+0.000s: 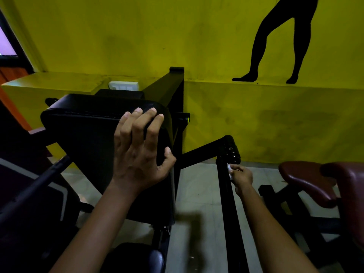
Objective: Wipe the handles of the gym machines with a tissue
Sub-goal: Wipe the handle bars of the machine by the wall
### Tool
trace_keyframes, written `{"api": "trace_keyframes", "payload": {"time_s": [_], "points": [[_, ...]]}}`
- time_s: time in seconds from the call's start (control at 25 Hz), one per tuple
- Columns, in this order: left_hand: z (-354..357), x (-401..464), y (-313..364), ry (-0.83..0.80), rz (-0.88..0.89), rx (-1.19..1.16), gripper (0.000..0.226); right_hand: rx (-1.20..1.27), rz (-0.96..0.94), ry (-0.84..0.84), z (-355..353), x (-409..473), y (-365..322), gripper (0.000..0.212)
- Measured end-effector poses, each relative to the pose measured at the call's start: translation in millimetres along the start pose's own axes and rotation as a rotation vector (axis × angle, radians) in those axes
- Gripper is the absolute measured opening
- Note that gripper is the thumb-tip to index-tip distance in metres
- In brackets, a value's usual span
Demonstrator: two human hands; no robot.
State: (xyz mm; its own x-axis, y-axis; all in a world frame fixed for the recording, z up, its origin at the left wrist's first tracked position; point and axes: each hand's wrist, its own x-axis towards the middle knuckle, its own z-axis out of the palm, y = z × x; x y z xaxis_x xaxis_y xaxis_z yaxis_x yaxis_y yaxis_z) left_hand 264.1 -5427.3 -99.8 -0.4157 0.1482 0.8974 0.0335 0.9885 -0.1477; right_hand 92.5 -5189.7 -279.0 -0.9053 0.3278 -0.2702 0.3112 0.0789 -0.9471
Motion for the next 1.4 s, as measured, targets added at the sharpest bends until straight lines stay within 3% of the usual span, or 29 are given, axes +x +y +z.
{"api": "trace_keyframes", "payload": {"time_s": [0.24, 0.68, 1.0, 1.4], "points": [[0, 0, 1, -0.012, 0.001, -0.006, 0.064, 0.196, 0.137, -0.136, -19, -19, 3, 0.032], [-10, 0, 2, -0.119, -0.007, 0.003, 0.062, 0.360, 0.271, -0.312, -76, -93, 31, 0.036], [-20, 2, 0, -0.216, 0.018, 0.015, 0.064, -0.013, 0.164, -0.447, -125, -139, 21, 0.018], [-31, 3, -1, -0.289, 0.044, -0.013, 0.066, -0.409, 0.286, -0.771, -169, -199, -14, 0.010]]}}
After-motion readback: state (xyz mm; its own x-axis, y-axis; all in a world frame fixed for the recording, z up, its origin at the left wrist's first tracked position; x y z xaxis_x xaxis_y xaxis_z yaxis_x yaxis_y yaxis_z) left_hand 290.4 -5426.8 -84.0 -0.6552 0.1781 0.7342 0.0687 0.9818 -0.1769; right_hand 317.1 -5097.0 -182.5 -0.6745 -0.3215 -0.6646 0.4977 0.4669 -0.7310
